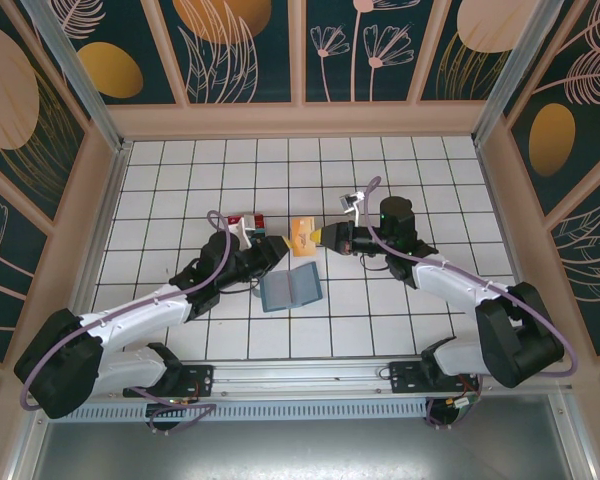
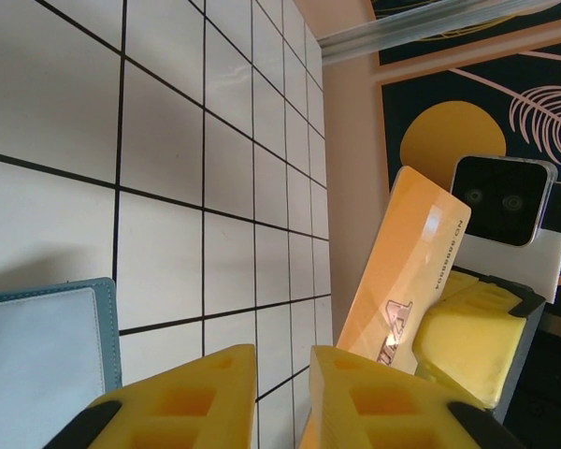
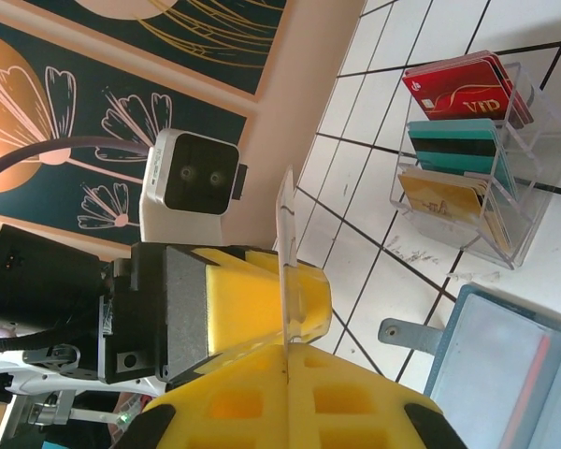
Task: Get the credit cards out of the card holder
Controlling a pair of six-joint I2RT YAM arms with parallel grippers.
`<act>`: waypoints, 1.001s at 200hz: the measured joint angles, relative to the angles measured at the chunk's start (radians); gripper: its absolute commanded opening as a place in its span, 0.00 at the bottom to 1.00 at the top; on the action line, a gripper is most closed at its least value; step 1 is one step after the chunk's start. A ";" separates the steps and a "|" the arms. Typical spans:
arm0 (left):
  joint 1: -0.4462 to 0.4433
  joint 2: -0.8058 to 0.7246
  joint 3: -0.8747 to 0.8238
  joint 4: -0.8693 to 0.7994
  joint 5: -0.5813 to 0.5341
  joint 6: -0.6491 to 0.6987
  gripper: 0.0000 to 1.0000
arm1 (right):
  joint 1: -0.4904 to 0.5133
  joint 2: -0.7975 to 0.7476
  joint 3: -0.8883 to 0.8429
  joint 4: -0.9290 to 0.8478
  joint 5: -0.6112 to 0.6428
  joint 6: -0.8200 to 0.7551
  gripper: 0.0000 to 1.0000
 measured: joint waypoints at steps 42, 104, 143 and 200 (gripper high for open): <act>0.000 -0.010 -0.016 0.009 -0.002 -0.006 0.28 | 0.002 0.004 -0.011 0.004 0.013 0.002 0.00; 0.000 -0.043 -0.020 0.021 -0.004 -0.011 0.31 | 0.002 0.004 -0.026 0.004 0.018 0.018 0.00; 0.000 -0.041 -0.026 0.036 0.000 -0.015 0.30 | 0.017 0.004 -0.026 0.012 0.005 0.019 0.00; 0.000 -0.037 -0.032 0.058 0.018 -0.024 0.21 | 0.035 0.020 -0.026 0.051 -0.021 0.027 0.00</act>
